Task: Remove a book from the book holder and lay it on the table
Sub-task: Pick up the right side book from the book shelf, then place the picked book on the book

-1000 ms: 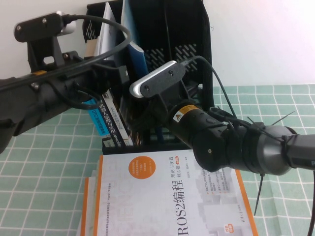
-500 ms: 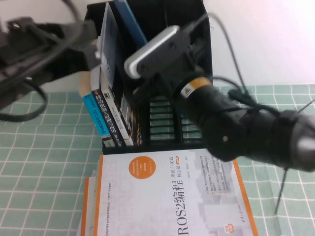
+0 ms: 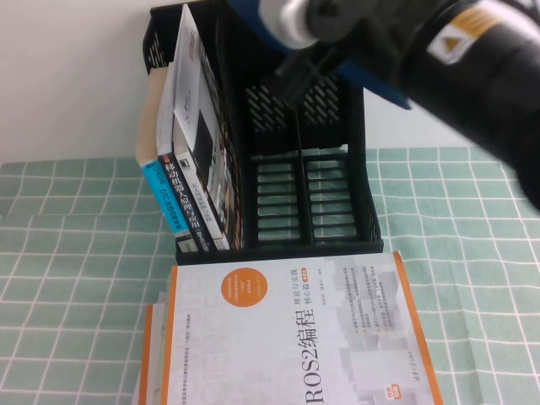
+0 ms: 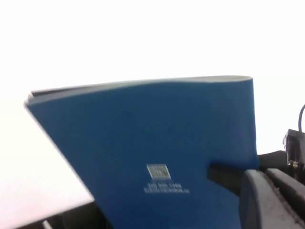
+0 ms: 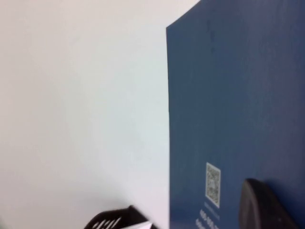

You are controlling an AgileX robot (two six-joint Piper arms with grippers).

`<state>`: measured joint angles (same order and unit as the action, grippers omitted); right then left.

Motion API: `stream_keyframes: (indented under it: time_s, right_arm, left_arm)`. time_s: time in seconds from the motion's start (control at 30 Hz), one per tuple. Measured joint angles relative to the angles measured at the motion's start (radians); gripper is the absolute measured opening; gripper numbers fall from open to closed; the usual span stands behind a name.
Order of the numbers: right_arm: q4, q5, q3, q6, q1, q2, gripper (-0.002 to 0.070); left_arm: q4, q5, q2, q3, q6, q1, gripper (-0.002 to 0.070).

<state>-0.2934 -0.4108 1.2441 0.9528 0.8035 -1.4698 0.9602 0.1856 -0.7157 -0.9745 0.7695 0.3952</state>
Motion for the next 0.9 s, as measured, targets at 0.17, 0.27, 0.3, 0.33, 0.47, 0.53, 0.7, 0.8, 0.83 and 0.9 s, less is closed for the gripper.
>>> stream_keyframes:
  time_s: [0.17, 0.27, 0.3, 0.33, 0.47, 0.53, 0.7, 0.8, 0.83, 0.9]
  right_arm:
    - [0.01, 0.293, 0.0, 0.015, 0.0, 0.144, 0.0022]
    - [0.016, 0.462, 0.0, 0.016, 0.0, 0.219, 0.0022]
    - [0.018, 0.526, 0.0, 0.018, 0.0, 0.242, 0.0022]
    - [0.02, 0.578, 0.0, 0.018, 0.0, 0.259, 0.0022]
    - [0.034, 0.83, 0.0, 0.025, 0.0, 0.306, 0.0022]
    - [0.054, 0.945, 0.0, 0.028, 0.0, 0.308, 0.0022]
    - [0.092, 1.061, 0.0, 0.037, 0.0, 0.249, 0.0022]
    - [0.124, 1.062, 0.0, 0.041, 0.0, 0.19, 0.0022]
    - [0.133, 1.062, 0.0, 0.043, 0.0, 0.171, 0.0022]
    - [0.158, 1.062, 0.0, 0.045, 0.0, 0.141, 0.0022]
  left_arm:
    - [-0.037, 0.058, 0.065, 0.0, 0.0, 0.0, -0.0003]
    - [-0.092, 0.118, 0.076, 0.0, -0.002, 0.0, -0.0003]
    - [-0.115, 0.145, 0.079, 0.0, -0.007, 0.0, -0.0003]
    - [-0.141, 0.175, 0.079, 0.0, -0.023, 0.0, -0.0003]
    - [-0.303, 0.301, 0.074, 0.0, -0.176, 0.0, -0.0003]
    - [-0.42, 0.37, 0.067, 0.0, -0.321, 0.0, -0.0003]
    - [-0.702, 0.467, 0.041, 0.027, -0.702, 0.0, -0.0003]
    - [-0.818, 0.472, 0.021, 0.077, -0.864, 0.0, -0.0003]
    - [-0.834, 0.472, 0.012, 0.092, -0.895, 0.0, -0.0003]
    - [-0.838, 0.465, -0.002, 0.108, -0.93, 0.0, -0.0003]
